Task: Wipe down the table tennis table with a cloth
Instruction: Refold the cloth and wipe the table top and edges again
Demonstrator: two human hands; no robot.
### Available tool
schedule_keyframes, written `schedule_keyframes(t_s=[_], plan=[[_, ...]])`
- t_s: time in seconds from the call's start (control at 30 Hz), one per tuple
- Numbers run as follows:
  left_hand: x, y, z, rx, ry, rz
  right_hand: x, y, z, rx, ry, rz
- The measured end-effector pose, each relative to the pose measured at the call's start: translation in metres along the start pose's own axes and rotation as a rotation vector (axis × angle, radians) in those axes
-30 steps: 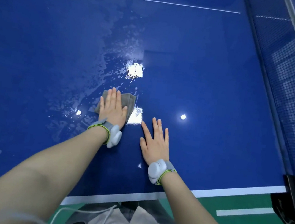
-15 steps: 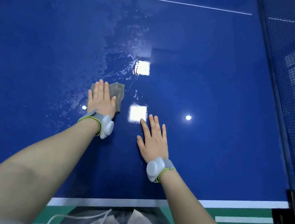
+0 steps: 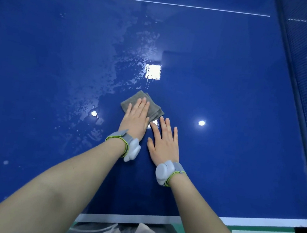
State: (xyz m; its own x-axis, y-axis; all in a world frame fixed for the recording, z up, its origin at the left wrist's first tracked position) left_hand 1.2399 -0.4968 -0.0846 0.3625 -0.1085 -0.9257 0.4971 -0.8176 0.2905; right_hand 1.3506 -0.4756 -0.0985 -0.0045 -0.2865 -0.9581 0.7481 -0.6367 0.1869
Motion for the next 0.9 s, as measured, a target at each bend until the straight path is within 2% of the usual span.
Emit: schedule_keyframes(t_s=[0.1,0.23,0.4,0.47,0.63,0.7,0.83,0.9], plan=[[-0.005,-0.006,0.013,0.089,-0.077,0.042,-0.006,-0.009,0.003,-0.006,0.013,-0.007],[-0.026,-0.025,0.066,-0.132,0.025,0.0,-0.008,-0.031,0.003,0.01,0.046,0.063],[-0.033,-0.042,0.085,-0.212,0.053,0.032,-0.005,-0.048,0.006,0.014,0.087,0.116],[-0.031,-0.046,0.069,-0.151,0.023,0.048,-0.004,-0.052,0.008,0.023,0.09,0.099],[-0.02,-0.057,0.019,0.132,-0.043,0.087,-0.007,-0.072,0.011,0.041,0.108,0.062],[-0.019,-0.064,0.02,0.162,-0.079,0.087,-0.01,-0.084,0.009,0.067,0.114,0.038],[-0.042,-0.09,0.062,-0.066,-0.057,0.031,-0.015,-0.107,0.007,0.099,0.107,0.036],[-0.047,-0.101,0.074,-0.12,-0.011,0.049,-0.016,-0.116,0.005,0.104,0.119,0.044]])
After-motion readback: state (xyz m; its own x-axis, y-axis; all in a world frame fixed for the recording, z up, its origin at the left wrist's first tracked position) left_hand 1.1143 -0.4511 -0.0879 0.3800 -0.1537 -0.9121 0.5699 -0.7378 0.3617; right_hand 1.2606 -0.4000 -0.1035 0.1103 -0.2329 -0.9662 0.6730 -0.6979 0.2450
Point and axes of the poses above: each hand's wrist, its own y-axis away from the middle knuckle, its own x-axis out of the palm, z = x × y, the point moved 8 cm from there along -y, towards the middle knuckle, and after that the axes turned 5 degrees about y, right-handed, at the moved point
